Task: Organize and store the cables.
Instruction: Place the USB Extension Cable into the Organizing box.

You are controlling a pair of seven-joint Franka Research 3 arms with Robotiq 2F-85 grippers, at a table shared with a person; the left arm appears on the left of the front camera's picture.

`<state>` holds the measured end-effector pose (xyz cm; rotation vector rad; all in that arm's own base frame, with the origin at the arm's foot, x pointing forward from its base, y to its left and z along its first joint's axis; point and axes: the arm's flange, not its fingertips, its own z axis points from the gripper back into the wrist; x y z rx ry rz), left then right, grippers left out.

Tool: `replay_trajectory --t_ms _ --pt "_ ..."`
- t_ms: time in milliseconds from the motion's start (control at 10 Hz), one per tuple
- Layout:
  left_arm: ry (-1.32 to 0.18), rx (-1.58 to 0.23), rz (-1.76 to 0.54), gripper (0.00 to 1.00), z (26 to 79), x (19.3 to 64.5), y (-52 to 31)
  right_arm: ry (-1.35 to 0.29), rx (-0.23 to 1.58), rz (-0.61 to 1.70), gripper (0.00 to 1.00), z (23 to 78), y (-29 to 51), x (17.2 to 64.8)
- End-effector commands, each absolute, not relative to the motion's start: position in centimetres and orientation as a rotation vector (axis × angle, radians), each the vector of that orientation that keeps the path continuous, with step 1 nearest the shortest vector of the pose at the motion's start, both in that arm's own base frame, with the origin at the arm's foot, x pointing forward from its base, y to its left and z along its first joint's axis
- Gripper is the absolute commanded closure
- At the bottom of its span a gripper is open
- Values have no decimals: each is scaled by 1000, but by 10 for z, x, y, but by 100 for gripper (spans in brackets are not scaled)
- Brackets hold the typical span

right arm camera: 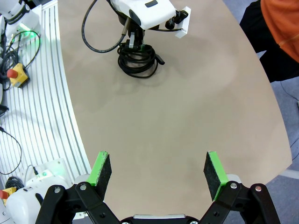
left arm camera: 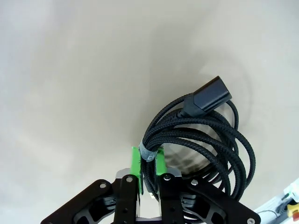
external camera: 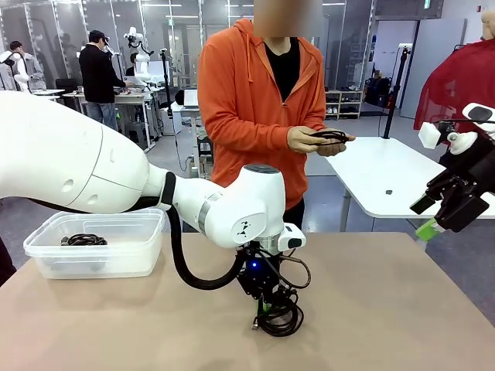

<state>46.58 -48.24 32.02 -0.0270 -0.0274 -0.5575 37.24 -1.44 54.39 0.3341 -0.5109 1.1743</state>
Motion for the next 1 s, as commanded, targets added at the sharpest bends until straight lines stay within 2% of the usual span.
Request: replay_trajectory --t_ms 0,500,900 --pt "-74 -36 -554 100 330 468 -480 -517 332 1167 0 545 -13 375" --pt "-150 -3 -723 100 440 459 -439 -517 332 1167 0 545 -13 375" --pt "-173 -5 -707 100 458 466 -442 -517 332 1167 0 545 -13 375"
